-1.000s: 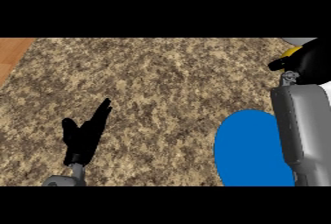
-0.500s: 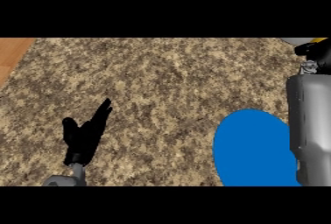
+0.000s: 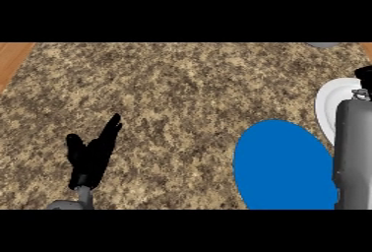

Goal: Pick the lemon from the plate and place it in the plate

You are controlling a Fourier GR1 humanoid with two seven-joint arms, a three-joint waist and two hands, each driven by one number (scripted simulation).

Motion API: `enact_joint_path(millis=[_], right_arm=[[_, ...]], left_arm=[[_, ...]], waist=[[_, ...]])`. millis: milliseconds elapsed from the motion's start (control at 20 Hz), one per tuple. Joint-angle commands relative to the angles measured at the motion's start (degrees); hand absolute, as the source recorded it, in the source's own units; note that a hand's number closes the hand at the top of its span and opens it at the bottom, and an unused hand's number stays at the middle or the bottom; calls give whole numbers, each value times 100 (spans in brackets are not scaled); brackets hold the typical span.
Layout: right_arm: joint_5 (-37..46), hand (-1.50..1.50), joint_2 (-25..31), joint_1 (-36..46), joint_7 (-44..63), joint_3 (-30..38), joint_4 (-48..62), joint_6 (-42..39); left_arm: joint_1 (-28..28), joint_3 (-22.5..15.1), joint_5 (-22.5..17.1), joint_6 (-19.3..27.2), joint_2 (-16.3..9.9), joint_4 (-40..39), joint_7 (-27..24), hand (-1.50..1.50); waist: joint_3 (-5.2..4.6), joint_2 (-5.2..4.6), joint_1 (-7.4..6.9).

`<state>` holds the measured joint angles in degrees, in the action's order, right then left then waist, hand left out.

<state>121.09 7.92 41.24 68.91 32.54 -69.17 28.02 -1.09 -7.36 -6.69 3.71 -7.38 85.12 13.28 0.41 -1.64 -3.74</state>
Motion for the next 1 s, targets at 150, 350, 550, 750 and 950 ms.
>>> enact_joint_path(millis=[150,350,550,750,950], right_arm=[[196,150,-8,-488,1157,889,122,1591],[-118,150,129,-527,715,1381,378,2067],[-173,150,353,-462,447,1848,747,2500],[-1344,-150,243,-381,35,2580,1250,1521],[-2580,-150,629,-450,-746,2806,2322,2243]], left_arm=[[248,126,-101,-117,-93,-155,-55,0],[205,92,-2,31,57,-332,-95,0],[244,80,-41,-61,23,-242,-57,0],[287,131,-44,-81,21,-268,-225,0],[367,205,-154,-182,-44,-210,-127,0]], waist=[[-22,46,181],[-23,68,251],[-24,69,208],[-27,117,313],[-18,116,284]])
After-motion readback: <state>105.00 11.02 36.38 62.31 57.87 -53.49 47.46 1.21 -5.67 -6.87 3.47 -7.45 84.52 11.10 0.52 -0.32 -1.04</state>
